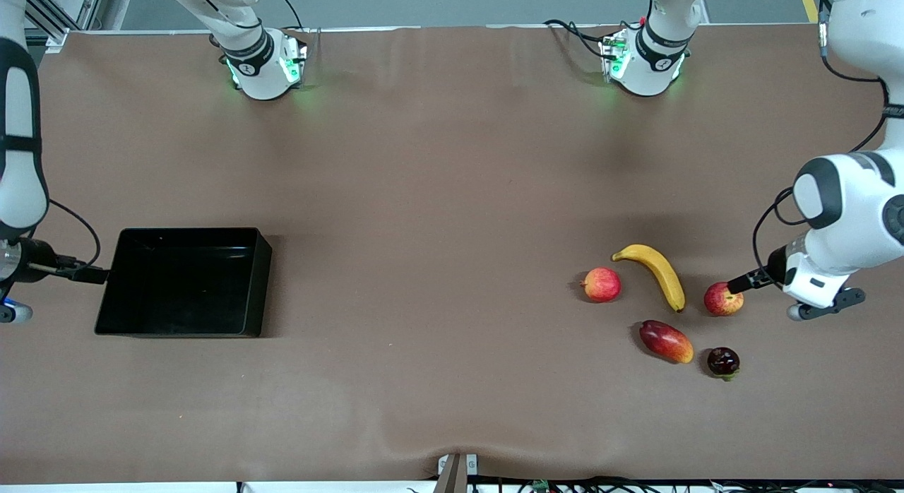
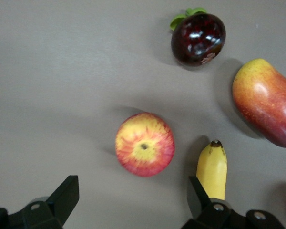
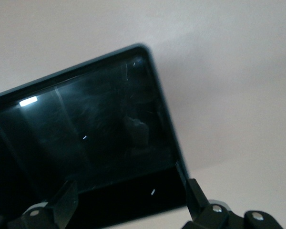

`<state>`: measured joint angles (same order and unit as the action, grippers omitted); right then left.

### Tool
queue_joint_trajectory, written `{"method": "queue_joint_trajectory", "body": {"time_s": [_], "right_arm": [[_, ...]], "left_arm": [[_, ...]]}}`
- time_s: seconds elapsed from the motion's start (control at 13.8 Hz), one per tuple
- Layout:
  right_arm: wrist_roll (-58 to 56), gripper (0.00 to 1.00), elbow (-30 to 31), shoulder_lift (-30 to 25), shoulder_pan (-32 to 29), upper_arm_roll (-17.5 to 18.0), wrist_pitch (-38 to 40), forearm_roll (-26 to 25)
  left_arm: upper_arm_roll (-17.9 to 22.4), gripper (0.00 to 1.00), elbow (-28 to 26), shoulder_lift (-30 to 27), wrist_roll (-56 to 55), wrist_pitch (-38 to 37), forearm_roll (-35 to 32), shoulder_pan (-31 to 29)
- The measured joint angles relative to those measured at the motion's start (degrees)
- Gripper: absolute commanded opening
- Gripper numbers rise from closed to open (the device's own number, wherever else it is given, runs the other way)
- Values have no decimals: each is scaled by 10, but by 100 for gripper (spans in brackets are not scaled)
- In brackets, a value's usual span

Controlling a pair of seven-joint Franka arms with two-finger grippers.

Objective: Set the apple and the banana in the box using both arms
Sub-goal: 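Grasp the apple with the left gripper while the right gripper pushes the box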

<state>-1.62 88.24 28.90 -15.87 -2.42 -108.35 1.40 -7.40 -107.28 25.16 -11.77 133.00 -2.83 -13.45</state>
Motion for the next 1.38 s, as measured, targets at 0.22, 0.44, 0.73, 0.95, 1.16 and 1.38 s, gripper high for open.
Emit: {"method": "queue_joint_trajectory", "body": {"time_s": [0.22, 0.44, 0.73, 0.95, 1.16, 1.38], "right_arm": [[-82, 100, 0, 47, -26, 0, -43, 0], [-142, 100, 0, 88, -41, -1, -66, 0], [-171, 36, 0, 102, -41, 3, -56, 0], [-177, 0, 0, 103, -41, 4, -70, 0], [-213, 0, 0, 103, -42, 3, -71, 0], [-236, 0, -8, 93, -44, 2, -41, 0]], "left_arm": [[-3, 100, 0, 23, 0, 18, 0, 2], [-3, 100, 4, 45, 0, 40, 0, 4], [-3, 79, 10, 80, 4, 71, 0, 4], [-3, 7, 15, 91, 6, 73, 0, 4], [-3, 0, 23, 89, 22, 72, 0, 3], [-5, 0, 31, 62, 30, 26, 0, 2]]}}
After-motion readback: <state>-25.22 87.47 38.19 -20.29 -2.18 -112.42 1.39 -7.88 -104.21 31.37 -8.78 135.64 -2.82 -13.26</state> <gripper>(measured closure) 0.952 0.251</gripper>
